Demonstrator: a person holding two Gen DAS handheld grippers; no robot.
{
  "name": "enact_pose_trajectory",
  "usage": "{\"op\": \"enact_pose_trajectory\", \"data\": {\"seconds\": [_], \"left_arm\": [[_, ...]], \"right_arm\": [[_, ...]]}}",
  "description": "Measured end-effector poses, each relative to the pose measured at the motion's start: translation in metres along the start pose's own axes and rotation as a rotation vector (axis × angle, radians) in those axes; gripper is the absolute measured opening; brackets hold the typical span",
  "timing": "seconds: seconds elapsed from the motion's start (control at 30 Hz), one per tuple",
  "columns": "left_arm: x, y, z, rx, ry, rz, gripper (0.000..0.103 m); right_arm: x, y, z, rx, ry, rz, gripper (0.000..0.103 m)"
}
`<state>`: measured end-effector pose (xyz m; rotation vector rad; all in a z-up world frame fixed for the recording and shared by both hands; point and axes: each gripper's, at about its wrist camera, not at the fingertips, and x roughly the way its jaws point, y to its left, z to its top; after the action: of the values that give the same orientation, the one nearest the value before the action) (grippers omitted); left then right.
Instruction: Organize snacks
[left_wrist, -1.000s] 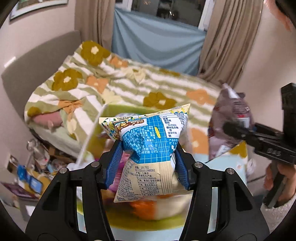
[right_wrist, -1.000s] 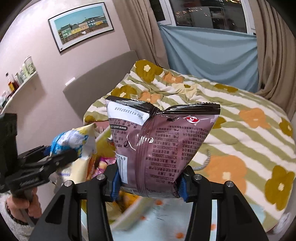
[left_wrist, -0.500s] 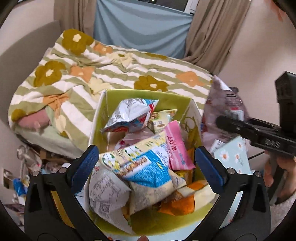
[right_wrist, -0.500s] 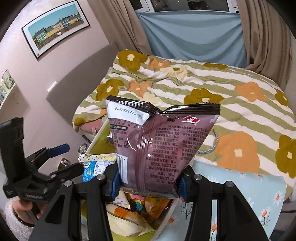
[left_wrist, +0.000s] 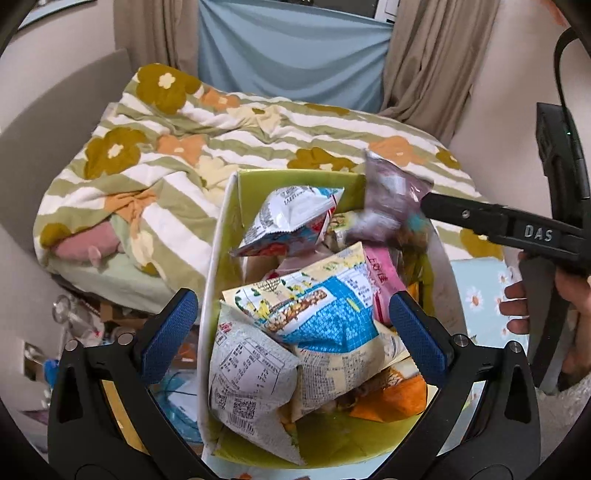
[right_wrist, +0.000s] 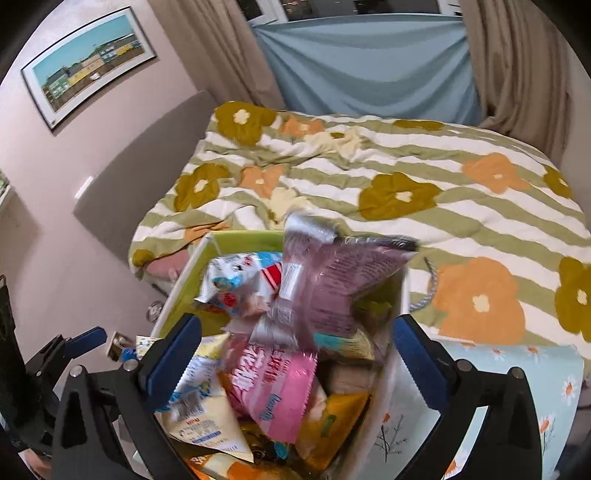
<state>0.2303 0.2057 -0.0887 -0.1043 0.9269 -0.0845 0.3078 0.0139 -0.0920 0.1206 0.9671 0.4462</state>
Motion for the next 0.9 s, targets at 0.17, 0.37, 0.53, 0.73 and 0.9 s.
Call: {"op": "enact_pose_trajectory", "data": {"seconds": [0.17,0.37,0.53,0.73,0.9], "left_arm": [[-0.011,-0.009,-0.004,0.025,-0.019,0.017,0.103],[-0.053,-0.031,-0.009,0.050,-0.100,0.041,0.103],[-0.100,-0.060,-0.023,0.063,-0.172,0.054,0.103],[-0.146,-0.097,-0.055,0.100,-0.259,0.082,0.103],[-0.166,-0.120,-0.085,0.138,-0.285,0.091,0.103]], "right_arm": [[-0.016,0.001,-0.011,0.020,-0.026,0.008,0.103],[-0.062,0.015,-0.021,-0.013,-0.101,0.003,0.103],[-0.130,0.022,-0.043,-0.009,-0.199,-0.035,0.103],[-0.203,0.017,-0.093,0.032,-0.264,-0.164,0.103],[-0.242,0.010,-0.138,0.048,-0.286,-0.287,0.103]]}}
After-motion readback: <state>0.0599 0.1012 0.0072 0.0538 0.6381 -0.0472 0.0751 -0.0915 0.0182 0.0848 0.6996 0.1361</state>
